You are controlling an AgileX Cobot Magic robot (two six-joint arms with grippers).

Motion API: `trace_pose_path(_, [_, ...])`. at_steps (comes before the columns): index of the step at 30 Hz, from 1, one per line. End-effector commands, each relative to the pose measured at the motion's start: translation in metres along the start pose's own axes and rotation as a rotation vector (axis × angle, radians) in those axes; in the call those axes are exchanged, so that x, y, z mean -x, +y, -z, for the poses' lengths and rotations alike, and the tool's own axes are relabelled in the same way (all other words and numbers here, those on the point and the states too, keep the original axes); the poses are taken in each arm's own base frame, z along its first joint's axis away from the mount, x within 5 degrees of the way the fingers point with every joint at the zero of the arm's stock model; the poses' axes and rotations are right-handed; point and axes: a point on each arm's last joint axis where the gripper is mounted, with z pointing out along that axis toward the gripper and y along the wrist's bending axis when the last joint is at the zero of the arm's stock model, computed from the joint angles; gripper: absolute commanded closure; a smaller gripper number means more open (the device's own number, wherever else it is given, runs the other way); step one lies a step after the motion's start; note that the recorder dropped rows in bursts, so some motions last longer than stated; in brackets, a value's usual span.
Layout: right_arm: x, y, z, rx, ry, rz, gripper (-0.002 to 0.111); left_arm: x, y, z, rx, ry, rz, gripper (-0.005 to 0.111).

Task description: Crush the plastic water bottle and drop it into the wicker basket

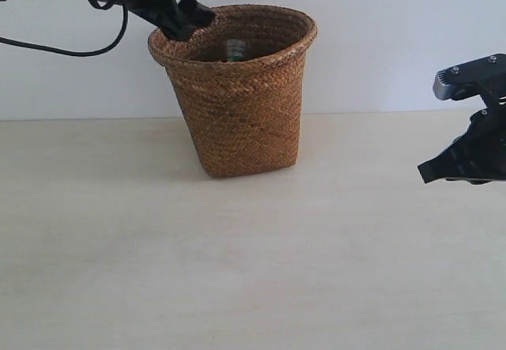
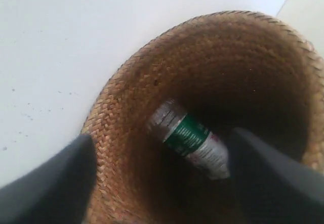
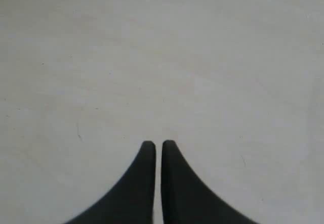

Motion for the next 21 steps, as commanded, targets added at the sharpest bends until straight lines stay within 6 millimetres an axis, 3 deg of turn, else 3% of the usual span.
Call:
trace_pose_path(1, [0.002, -0.001, 0.002, -0.013, -0.034, -0.008, 0.108, 0.005, -0.002, 0.020, -0.094, 0.052, 0.035, 0.084])
trace_pose_path(2, [0.002, -0.001, 0.002, -0.014, -0.036, -0.008, 0.108, 0.003, -0.002, 0.023, -0.127, 0.076, 0.043, 0.099])
trace_pose_path(3, [0.002, -0.001, 0.002, -0.014, -0.038, -0.015, 0.108, 0.001, -0.003, 0.026, -0.152, 0.099, 0.037, 0.101])
trace_pose_path(10, [0.020, -0.006, 0.006, -0.038, -0.177, -0.138, 0.108, -0.013, -0.006, 0.040, -0.242, 0.276, 0.154, 0.102])
trace_pose_path(21, [0.050, 0.001, 0.038, 0.113, 0.022, 0.017, 0.108, -0.042, -0.018, 0.065, -0.367, 0.689, 0.377, 0.102])
